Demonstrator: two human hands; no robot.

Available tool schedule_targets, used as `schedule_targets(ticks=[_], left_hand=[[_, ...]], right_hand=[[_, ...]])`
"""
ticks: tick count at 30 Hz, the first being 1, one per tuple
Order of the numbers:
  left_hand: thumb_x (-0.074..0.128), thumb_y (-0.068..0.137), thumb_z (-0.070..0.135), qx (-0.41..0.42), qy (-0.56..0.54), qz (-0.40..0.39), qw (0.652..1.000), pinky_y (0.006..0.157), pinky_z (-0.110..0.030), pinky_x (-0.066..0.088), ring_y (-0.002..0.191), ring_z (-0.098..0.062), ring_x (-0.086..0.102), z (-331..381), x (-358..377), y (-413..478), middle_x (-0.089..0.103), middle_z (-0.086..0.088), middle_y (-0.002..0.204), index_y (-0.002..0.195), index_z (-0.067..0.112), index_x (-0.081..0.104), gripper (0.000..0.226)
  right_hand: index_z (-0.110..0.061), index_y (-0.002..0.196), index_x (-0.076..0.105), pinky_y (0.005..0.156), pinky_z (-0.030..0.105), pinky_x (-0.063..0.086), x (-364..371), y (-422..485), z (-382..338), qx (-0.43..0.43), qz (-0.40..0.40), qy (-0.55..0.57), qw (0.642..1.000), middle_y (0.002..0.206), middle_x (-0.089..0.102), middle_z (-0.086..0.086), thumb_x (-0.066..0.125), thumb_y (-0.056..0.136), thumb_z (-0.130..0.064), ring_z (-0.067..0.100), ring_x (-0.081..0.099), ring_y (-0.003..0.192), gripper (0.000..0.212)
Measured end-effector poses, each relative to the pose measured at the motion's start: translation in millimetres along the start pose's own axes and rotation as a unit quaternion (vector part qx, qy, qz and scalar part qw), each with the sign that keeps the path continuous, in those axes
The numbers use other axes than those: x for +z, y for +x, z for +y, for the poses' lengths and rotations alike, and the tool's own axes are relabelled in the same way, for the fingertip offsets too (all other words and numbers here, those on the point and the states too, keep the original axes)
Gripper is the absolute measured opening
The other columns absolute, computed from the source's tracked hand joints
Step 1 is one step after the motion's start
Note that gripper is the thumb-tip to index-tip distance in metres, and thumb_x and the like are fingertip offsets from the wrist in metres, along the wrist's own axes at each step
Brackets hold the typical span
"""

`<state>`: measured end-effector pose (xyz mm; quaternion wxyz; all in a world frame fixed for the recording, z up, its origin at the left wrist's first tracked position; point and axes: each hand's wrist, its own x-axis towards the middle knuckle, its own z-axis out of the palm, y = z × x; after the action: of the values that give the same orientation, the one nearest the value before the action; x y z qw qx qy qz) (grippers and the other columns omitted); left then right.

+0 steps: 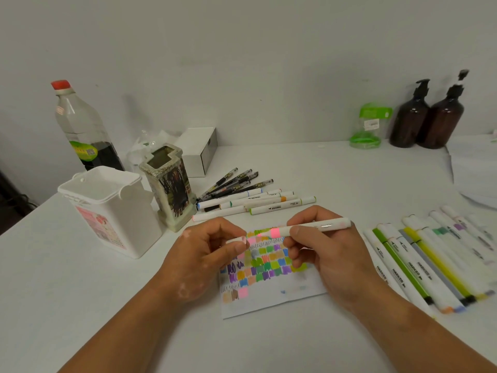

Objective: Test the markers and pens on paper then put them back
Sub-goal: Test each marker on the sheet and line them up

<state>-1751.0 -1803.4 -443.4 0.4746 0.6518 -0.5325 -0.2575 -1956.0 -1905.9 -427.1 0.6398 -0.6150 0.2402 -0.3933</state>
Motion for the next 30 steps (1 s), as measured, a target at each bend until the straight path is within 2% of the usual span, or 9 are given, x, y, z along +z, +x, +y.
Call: schedule_targets(ticks=[5, 9, 13, 16, 19, 27, 30], left_hand=[[0.067, 0.085, 0.028, 0.008, -0.049, -0.017, 0.999, 0.063, -0.026, 0.056, 0.065, -0.016, 0.065, -0.7, -0.2, 0.7, 0.075, -0.002, 0.083, 0.097, 0.037, 0.072, 0.016], [0.067, 0.085, 0.027, 0.011, -0.063, -0.042, 0.997, 0.065, -0.023, 0.057, 0.068, -0.015, 0.068, 0.7, 0.4, -0.3, 0.074, -0.003, 0.081, 0.099, 0.036, 0.072, 0.017], [0.067, 0.086, 0.027, 0.017, -0.061, -0.058, 0.996, 0.070, -0.027, 0.059, 0.073, -0.017, 0.069, 2.5, 1.7, -1.4, 0.074, -0.004, 0.084, 0.102, 0.032, 0.074, 0.019], [0.066, 0.087, 0.022, 0.020, -0.088, -0.060, 0.994, 0.068, -0.025, 0.057, 0.069, -0.017, 0.069, 5.0, 1.9, -2.5, 0.073, -0.007, 0.077, 0.103, 0.023, 0.076, 0.019], [0.067, 0.086, 0.018, 0.016, -0.128, -0.060, 0.990, 0.066, -0.025, 0.057, 0.067, -0.021, 0.069, 7.8, 1.6, -2.9, 0.072, -0.012, 0.074, 0.103, 0.014, 0.076, 0.019], [0.066, 0.087, 0.016, 0.022, -0.142, -0.067, 0.987, 0.067, -0.028, 0.057, 0.067, -0.024, 0.069, 10.0, 3.0, -4.8, 0.072, -0.014, 0.075, 0.101, 0.017, 0.076, 0.017], [0.067, 0.087, 0.017, 0.015, -0.136, -0.063, 0.989, 0.068, -0.028, 0.057, 0.067, -0.022, 0.068, 7.0, 3.6, -3.6, 0.072, -0.012, 0.075, 0.102, 0.017, 0.076, 0.017]], right_hand=[[-0.018, 0.080, 0.075, 0.053, 0.027, 0.055, 2.2, -1.5, 0.9, -0.005, -0.012, -0.031, 0.999, 0.069, 0.072, 0.014, 0.067, 0.077, -0.019, 0.021, 0.067, 0.059, 0.009], [-0.023, 0.085, 0.077, 0.057, 0.030, 0.057, 2.9, -2.6, 1.7, -0.007, -0.023, -0.064, 0.998, 0.073, 0.073, 0.014, 0.071, 0.085, -0.016, 0.023, 0.070, 0.063, 0.009], [-0.024, 0.088, 0.078, 0.058, 0.031, 0.059, 2.5, -4.0, 2.6, -0.014, -0.041, -0.094, 0.995, 0.071, 0.073, 0.012, 0.072, 0.090, -0.008, 0.021, 0.070, 0.063, 0.017], [-0.026, 0.090, 0.078, 0.058, 0.026, 0.057, 4.4, -4.6, 1.9, -0.020, -0.054, -0.119, 0.991, 0.072, 0.073, 0.010, 0.073, 0.090, -0.008, 0.019, 0.069, 0.062, 0.019], [-0.024, 0.091, 0.079, 0.061, 0.028, 0.059, 4.8, -2.2, 0.5, -0.010, -0.054, -0.105, 0.993, 0.073, 0.074, 0.012, 0.073, 0.090, -0.008, 0.024, 0.071, 0.065, 0.018], [-0.026, 0.092, 0.079, 0.063, 0.034, 0.063, 0.9, -3.9, -6.1, -0.021, -0.073, -0.122, 0.990, 0.076, 0.076, 0.010, 0.075, 0.089, -0.016, 0.028, 0.074, 0.069, 0.011], [-0.028, 0.092, 0.079, 0.063, 0.031, 0.060, 1.0, -4.3, -1.6, -0.026, -0.075, -0.128, 0.989, 0.075, 0.075, 0.009, 0.075, 0.090, -0.016, 0.025, 0.073, 0.068, 0.013]])
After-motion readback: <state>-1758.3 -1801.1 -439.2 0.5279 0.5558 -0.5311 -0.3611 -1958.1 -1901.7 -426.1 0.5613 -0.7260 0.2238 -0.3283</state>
